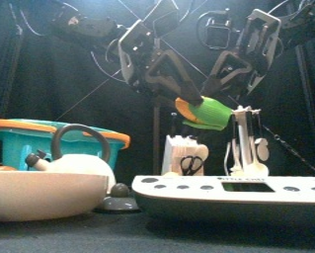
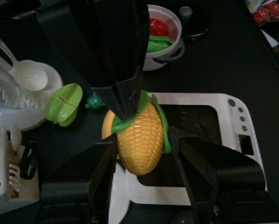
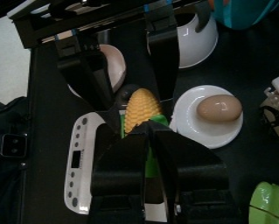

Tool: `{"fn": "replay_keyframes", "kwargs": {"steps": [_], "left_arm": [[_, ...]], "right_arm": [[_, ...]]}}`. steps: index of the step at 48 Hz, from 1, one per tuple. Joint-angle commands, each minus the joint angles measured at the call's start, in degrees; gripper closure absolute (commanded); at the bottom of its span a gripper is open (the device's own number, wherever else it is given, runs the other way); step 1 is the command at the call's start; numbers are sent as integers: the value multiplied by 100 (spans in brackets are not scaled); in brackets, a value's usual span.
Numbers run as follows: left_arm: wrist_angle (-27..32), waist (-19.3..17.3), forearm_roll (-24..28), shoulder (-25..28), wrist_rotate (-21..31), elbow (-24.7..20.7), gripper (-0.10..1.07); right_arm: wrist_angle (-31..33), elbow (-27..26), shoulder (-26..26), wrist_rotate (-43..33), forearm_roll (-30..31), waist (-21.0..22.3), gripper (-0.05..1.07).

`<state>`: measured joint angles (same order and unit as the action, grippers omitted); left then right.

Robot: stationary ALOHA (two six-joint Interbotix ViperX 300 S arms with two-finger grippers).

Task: Grab corn and peel off one leaf

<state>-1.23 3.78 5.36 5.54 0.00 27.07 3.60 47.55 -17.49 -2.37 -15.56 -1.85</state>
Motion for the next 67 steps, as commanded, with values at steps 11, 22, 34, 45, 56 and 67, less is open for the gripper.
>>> {"fn": "replay_keyframes", "kwargs": {"steps": [11,22,34,45,56,67], "left_arm": [[-35,-53,-9,-70,-9,-193,43],[-35,-53,-9,-53,-18,-193,43],[-35,-18,0,-53,-18,-202,43],[-35,-18,18,-44,-18,-211,43],[-44,-18,18,-44,-18,-211,43],[-44,-26,18,-44,-18,-211,43]], "right_arm": [[-9,-97,-149,0,-26,0,43],[0,-62,-132,0,-44,9,10],[0,-44,-70,18,0,35,9],[0,-9,-70,26,0,53,9],[0,-9,-70,26,35,53,15],[0,-9,-88,18,70,62,39]]}}
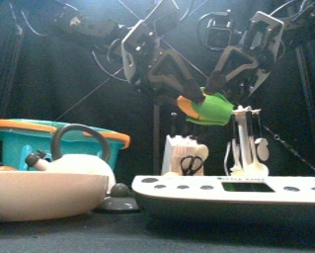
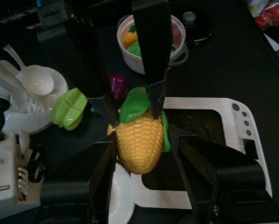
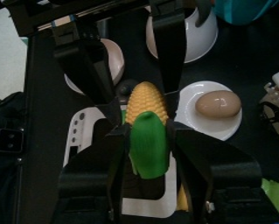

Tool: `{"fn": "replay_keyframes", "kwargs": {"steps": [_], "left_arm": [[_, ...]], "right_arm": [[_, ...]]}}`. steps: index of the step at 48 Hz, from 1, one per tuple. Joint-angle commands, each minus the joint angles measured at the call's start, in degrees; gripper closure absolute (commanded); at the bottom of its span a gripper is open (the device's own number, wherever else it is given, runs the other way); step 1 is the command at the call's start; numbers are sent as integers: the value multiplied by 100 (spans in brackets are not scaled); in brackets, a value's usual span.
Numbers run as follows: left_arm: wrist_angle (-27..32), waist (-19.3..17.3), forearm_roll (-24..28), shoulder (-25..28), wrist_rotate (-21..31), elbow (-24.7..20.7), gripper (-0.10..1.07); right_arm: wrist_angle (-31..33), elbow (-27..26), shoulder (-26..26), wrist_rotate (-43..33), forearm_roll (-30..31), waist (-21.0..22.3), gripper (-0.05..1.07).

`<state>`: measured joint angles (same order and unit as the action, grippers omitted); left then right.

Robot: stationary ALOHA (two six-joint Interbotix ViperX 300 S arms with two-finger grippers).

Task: Grab corn and peel off one leaf

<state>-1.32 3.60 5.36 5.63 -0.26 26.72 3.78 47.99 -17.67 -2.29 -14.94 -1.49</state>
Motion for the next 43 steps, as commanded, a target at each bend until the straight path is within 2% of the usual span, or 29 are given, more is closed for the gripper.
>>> {"fn": "replay_keyframes", "kwargs": {"steps": [1,10,20,43], "left_arm": [[-35,-9,18,-53,9,-185,43],[-35,-18,0,-53,9,-149,43],[-35,-9,0,-53,9,-123,43],[-44,18,18,-88,9,-44,43]], "right_arm": [[-18,-53,-53,9,9,18,40],[-26,-44,-105,18,9,35,53],[-18,18,-211,9,9,105,61],[-18,299,-615,0,-9,220,67]]}}
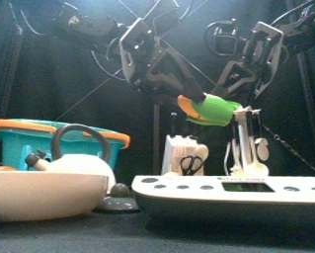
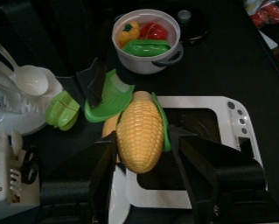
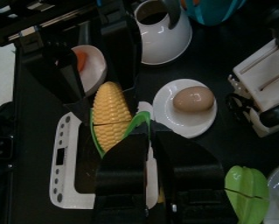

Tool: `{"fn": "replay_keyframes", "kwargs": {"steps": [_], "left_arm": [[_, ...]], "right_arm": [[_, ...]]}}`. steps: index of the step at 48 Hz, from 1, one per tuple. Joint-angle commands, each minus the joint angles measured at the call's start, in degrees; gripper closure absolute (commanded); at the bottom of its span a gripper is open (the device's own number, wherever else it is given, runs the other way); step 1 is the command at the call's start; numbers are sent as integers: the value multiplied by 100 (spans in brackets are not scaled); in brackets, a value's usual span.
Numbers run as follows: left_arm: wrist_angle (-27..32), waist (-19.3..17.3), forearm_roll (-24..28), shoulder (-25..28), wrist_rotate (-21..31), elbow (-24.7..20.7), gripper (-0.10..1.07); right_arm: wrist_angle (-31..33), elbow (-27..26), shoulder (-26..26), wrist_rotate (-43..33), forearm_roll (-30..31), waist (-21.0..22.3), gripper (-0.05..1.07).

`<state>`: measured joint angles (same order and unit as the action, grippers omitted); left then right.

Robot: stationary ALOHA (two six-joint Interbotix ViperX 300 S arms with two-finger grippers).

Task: Grab corn and peel off one leaf

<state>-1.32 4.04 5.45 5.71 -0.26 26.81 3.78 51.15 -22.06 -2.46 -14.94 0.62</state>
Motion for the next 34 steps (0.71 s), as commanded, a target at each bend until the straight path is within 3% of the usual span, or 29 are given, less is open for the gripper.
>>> {"fn": "replay_keyframes", "kwargs": {"steps": [1,23,34], "left_arm": [[-44,-26,9,-97,9,-44,43],[-88,-18,9,-141,-9,105,44],[-571,-18,9,-237,0,422,44]], "right_arm": [[-18,0,-193,18,-9,18,67],[-18,272,-554,18,9,44,67],[-18,360,-624,18,9,44,67]]}}
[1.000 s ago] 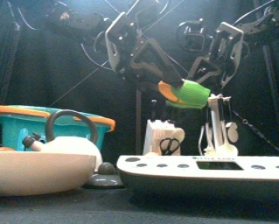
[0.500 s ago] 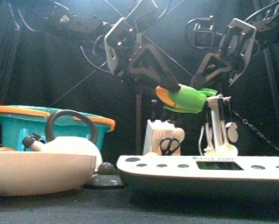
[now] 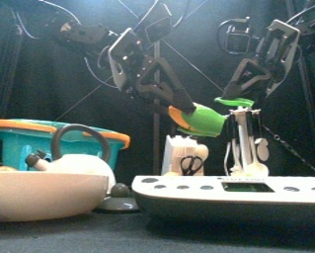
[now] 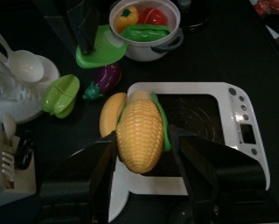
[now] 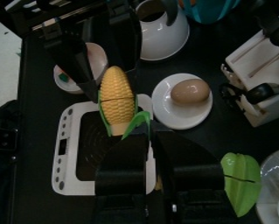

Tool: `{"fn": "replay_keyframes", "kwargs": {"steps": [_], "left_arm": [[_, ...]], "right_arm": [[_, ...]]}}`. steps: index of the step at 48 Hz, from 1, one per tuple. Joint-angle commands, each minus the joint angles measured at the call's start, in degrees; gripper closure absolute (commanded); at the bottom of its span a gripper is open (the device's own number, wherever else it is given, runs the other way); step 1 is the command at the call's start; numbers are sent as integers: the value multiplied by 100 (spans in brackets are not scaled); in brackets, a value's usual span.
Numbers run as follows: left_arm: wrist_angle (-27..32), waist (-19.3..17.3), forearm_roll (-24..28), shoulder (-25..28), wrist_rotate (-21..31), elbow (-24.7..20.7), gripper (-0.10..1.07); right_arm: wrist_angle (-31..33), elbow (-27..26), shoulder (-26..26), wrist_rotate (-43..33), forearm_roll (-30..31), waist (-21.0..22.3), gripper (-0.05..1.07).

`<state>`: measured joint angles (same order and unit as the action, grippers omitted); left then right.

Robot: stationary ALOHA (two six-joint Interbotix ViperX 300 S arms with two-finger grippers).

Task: Grab corn and peel off one leaf

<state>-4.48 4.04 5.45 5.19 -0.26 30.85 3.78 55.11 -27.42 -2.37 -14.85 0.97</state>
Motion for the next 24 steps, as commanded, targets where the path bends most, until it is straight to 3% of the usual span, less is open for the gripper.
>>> {"fn": "replay_keyframes", "kwargs": {"steps": [1,9,24], "left_arm": [[-316,-18,9,-185,0,44,44],[-624,-18,0,-193,9,158,44],[-633,-26,-26,-202,18,237,44]], "right_arm": [[-18,-26,-88,9,0,9,67],[-18,9,-97,9,0,0,67],[-18,18,-141,9,0,9,67]]}}
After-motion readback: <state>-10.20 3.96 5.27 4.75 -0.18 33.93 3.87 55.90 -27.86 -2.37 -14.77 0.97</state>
